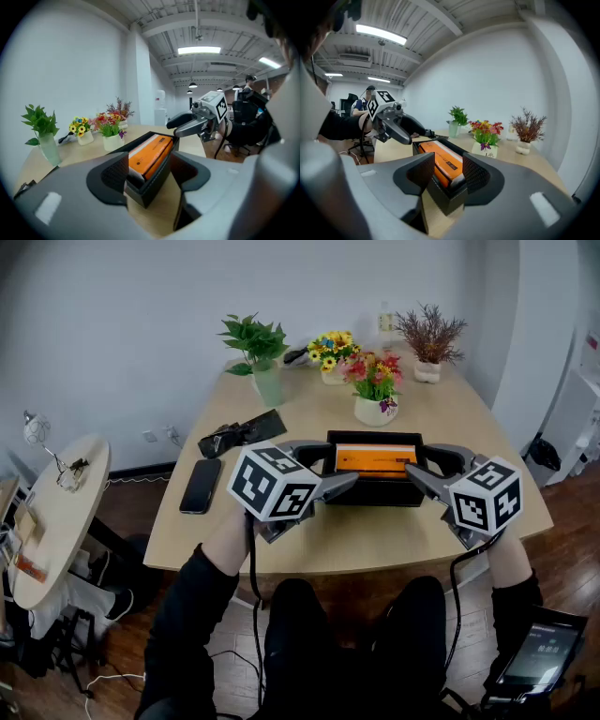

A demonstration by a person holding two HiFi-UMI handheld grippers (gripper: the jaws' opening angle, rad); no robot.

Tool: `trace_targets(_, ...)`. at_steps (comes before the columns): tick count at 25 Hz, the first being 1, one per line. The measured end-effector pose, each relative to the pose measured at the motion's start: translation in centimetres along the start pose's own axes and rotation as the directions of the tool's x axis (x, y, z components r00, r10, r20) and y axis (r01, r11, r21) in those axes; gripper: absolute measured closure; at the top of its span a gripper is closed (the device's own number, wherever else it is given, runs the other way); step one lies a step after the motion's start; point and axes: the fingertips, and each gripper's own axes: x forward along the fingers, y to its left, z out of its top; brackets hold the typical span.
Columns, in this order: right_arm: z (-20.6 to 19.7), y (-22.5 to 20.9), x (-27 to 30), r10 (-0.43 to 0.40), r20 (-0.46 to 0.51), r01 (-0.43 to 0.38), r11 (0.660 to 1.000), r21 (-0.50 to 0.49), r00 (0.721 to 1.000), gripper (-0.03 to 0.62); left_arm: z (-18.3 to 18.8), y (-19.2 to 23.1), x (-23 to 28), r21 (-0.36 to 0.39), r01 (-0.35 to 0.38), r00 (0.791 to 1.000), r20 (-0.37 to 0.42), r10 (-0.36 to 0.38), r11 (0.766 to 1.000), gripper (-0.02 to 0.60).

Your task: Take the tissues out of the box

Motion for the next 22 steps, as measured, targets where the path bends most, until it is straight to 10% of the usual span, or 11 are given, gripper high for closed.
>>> trace_targets(6,-2.1,-0.3,2.7,0.134,-0.227,-0.123,0.99,0.061,0.965,0.407,-1.2,1.3,2.5,0.043,0.062,0.969,-0.243,-0.05,0.997,0.36)
trace_targets(17,-2.4,-0.4,4.0,0.071,-0.256,-0.096,0.992,-0.085,0.964,0.493,-1.6,1.4,4.1,0.169,-0.008,0.94,-0.336,0.066,0.986,0.514)
trace_targets(22,-0.6,-0.8,3.2,0.025,-0.135,-0.047,0.986,-0.159,0.99,0.525,-0.3,1.3,3.7,0.261,-0.079,0.959,-0.243,0.145,0.962,0.541)
